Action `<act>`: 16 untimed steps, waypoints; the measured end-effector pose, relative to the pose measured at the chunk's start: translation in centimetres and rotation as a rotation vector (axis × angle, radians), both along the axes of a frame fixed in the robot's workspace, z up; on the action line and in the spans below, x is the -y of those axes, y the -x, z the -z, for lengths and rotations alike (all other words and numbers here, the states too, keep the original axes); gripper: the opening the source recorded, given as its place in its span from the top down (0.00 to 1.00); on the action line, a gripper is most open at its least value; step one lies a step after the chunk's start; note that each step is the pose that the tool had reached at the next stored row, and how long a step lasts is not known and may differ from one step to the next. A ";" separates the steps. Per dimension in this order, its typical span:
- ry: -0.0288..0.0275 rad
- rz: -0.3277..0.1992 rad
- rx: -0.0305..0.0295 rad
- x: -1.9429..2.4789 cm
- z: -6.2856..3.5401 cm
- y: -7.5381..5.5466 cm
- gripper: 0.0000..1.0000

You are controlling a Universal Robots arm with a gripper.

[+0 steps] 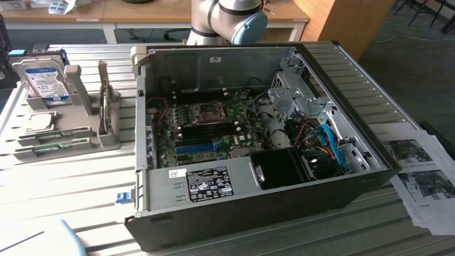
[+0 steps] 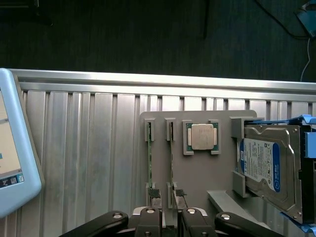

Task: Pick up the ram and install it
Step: 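Pick up the ram and move it above insertion slot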

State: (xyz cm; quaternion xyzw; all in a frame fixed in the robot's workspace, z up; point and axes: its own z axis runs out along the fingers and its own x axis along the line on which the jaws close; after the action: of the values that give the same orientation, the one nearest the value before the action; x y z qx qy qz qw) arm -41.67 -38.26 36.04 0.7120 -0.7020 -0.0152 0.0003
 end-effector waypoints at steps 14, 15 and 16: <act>0.0000 0.000 0.0000 0.01 0.00 0.0 0.76; 0.0000 0.000 -0.0001 0.01 0.00 0.0 0.76; 0.0000 0.000 -0.0001 0.01 0.00 0.0 0.70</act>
State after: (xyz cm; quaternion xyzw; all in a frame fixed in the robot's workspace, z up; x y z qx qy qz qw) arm -41.67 -38.27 36.04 0.7120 -0.7020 -0.0152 0.0003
